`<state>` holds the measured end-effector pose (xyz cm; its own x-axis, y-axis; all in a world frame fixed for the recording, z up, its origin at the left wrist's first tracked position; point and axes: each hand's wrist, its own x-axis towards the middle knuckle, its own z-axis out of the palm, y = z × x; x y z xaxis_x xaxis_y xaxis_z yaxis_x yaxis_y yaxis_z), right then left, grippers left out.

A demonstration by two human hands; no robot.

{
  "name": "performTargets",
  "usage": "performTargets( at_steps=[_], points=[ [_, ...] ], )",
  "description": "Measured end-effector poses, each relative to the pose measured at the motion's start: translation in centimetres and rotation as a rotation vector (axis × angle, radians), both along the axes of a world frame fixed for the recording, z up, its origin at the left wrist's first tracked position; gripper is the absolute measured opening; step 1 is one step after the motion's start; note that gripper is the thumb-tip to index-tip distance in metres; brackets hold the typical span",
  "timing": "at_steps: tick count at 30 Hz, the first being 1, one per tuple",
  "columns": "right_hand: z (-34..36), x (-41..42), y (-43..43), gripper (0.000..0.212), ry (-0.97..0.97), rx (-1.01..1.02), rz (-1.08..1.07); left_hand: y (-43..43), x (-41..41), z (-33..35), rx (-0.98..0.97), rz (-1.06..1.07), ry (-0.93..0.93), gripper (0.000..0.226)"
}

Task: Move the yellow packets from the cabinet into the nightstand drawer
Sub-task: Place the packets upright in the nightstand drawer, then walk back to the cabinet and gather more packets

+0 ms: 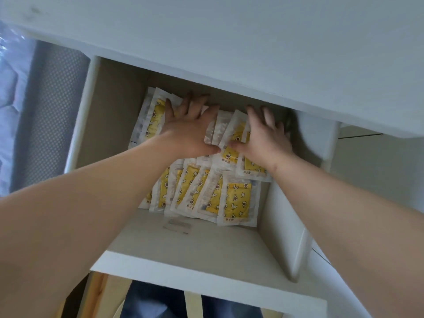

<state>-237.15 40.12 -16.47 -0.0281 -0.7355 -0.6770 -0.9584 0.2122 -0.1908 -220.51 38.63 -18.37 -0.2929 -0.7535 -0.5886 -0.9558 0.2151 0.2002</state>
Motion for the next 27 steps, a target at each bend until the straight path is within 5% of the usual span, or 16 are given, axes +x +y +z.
performTargets(
  at_steps=[13, 27],
  points=[
    [17.5, 6.8, 4.6, 0.057, -0.302, -0.129, -0.26, 4.1, 2.9, 19.7, -0.082, 0.544, 0.348, 0.046],
    [37.9, 16.0, 10.0, 0.043, -0.653, -0.235, 0.156, 17.2, 11.3, 40.2, -0.565, 1.206, 0.478, 0.037]
  ],
)
